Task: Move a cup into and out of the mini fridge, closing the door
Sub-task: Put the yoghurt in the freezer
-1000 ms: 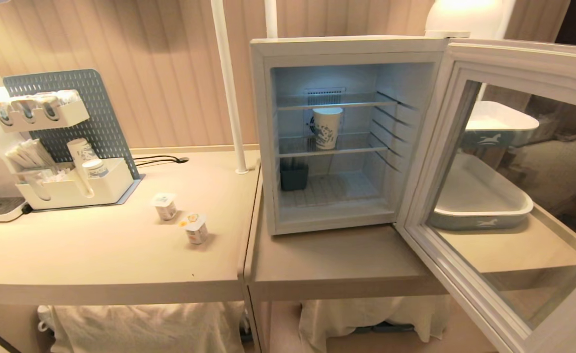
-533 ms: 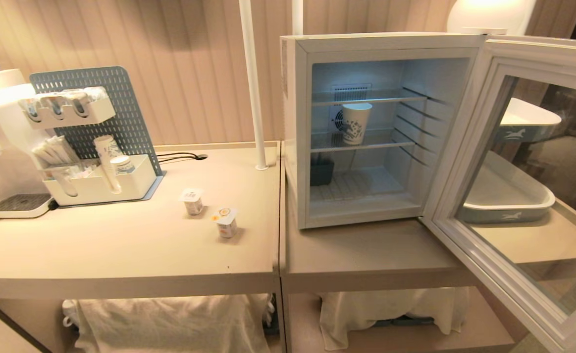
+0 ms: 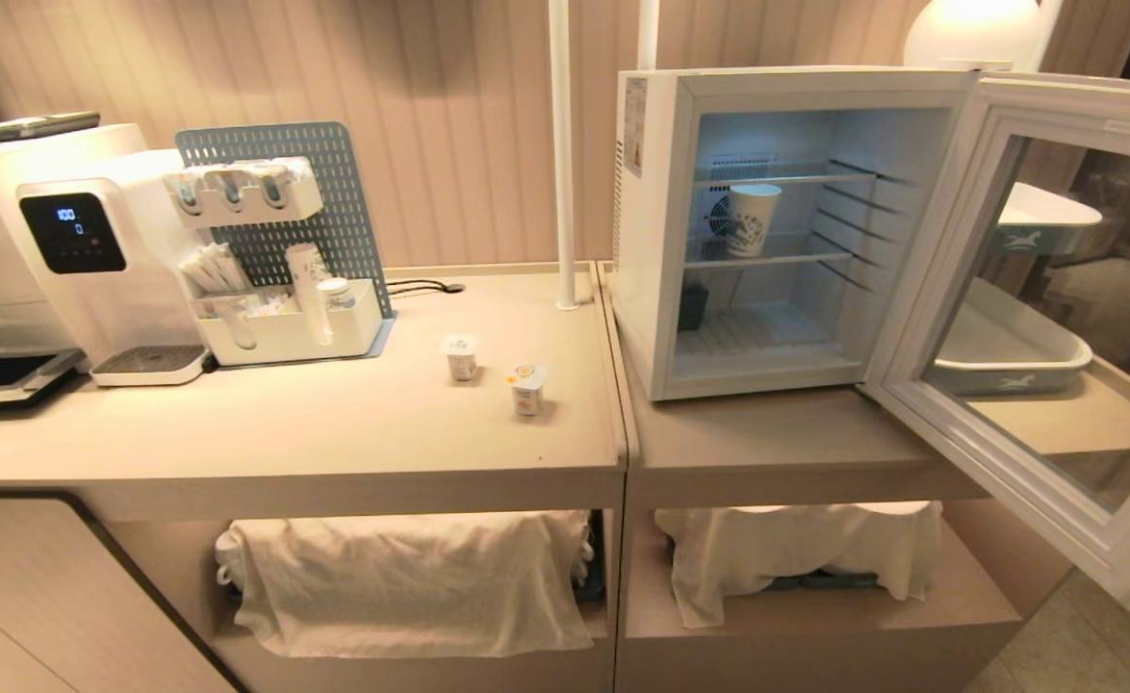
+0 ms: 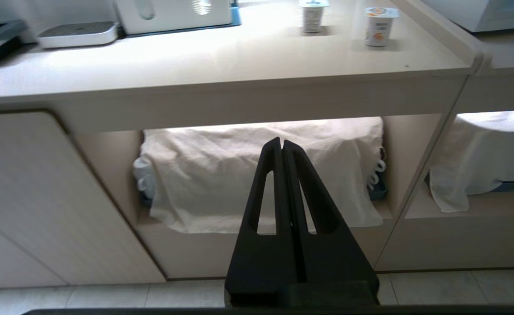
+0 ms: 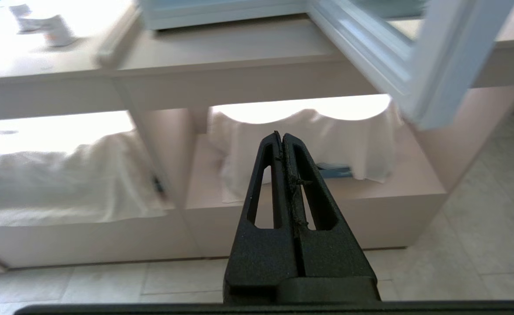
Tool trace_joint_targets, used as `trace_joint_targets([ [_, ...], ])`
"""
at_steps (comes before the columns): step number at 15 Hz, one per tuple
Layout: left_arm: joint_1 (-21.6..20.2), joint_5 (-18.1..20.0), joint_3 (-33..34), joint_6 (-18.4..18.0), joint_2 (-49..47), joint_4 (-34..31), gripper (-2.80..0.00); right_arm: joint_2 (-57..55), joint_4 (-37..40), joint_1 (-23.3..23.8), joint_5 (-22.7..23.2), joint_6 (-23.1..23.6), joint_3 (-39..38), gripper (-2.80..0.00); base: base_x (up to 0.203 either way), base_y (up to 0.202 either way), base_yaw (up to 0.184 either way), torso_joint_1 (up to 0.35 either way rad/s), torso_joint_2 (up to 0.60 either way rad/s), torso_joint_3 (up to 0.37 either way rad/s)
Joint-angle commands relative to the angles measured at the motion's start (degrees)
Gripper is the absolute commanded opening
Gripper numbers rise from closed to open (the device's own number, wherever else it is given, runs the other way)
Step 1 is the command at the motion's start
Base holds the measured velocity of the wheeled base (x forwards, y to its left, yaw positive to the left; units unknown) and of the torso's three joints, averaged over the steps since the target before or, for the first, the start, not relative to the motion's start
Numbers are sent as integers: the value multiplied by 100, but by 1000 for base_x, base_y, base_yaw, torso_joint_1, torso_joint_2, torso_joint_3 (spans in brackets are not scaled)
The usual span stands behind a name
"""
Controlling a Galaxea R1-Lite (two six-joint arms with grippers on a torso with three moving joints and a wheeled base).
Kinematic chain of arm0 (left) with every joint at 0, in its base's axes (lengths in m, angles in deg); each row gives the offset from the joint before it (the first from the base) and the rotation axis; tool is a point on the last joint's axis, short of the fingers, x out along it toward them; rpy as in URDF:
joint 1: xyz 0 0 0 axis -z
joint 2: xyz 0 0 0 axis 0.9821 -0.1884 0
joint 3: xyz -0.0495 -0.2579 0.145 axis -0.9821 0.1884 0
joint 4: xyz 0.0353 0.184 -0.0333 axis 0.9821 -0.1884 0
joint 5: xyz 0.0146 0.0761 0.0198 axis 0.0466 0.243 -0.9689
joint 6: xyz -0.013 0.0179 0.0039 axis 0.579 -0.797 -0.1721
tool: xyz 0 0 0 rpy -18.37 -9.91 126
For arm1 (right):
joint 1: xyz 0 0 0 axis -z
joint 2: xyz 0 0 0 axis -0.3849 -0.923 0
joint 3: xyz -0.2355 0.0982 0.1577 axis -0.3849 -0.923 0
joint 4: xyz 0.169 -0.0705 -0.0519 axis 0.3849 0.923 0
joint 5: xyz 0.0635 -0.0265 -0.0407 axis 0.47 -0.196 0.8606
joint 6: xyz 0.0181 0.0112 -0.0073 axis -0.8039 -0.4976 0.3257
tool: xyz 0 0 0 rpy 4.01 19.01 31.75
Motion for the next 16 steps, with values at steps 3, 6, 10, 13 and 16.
trace_joint_targets([
  [3, 2, -20, 0, -19, -3, 17, -280, -9, 7, 9, -2, 1, -1, -280, -72, 118, 7, 5, -1, 1],
  [6, 2, -20, -1, -36, -8, 17, -280, -9, 7, 4, -2, 1, -1, -280, -2, 154, -2, 5, 3, 1],
  [10, 2, -20, 0, -19, -3, 17, -280, -9, 7, 4, -2, 1, -1, -280, 0, 193, 1, 4, 4, 3],
  [13, 2, -20, 0, -10, 1, 17, -280, -9, 7, 4, -2, 1, -1, -280, 0, 194, 3, 3, 5, 5],
  [16, 2, -20, 9, 16, -5, 17, -280, -9, 7, 10, -2, 1, -1, -280, 0, 192, 1, 3, 3, -1],
])
